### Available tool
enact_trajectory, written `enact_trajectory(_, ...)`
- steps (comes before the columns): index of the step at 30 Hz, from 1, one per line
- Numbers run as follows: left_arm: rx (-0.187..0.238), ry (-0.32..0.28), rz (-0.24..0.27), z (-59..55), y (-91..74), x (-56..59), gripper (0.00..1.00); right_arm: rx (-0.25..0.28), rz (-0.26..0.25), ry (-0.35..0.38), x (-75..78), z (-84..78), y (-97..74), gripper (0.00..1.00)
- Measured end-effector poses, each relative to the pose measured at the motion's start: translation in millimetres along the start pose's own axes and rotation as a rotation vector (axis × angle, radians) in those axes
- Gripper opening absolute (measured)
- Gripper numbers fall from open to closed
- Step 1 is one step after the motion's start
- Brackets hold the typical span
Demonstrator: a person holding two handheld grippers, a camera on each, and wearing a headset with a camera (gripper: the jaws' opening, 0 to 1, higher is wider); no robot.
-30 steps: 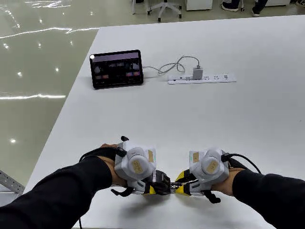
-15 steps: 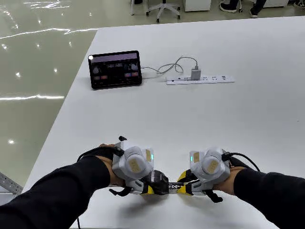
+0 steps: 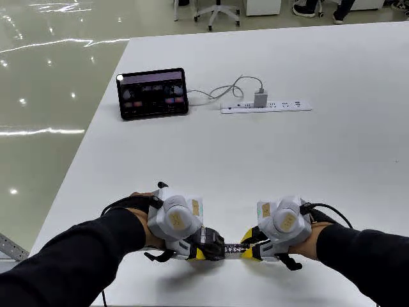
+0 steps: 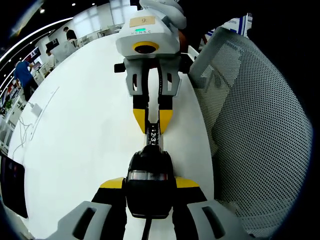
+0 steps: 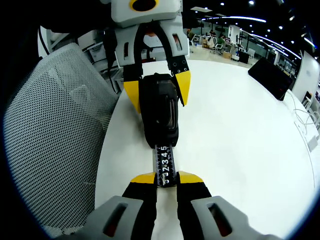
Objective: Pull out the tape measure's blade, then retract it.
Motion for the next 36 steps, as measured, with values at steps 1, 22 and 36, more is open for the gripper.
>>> enact_trajectory(1,0.005,-0.002,-0.001,-0.3,-0.2,0.0,0.31,-0.001,-0.001,0.002,0.0,-0.8,-1.1,0.1)
enact_trajectory(22,0.011,-0.015,-0.006,0.1,-0.2,-0.2,0.31,-0.005,-0.013,0.017,1.3,-10.4,-15.5,0.1)
enact_trajectory(36,0.013,-0.013,-0.006,-0.2,-0.4,0.2,0.31,-0.011,-0.018,0.025,0.6,-13.7,-20.1,0.1)
Point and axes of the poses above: the centre of the closed fingertips' face, and the gripper's own axes: y roughly forward along the fingers, x roughly to its right, z roughly out of its top, the point moved 7 cm from there along -y, roughly backward along the fingers, and after that the axes turned 12 degrees about x, right-handed, at the moved point
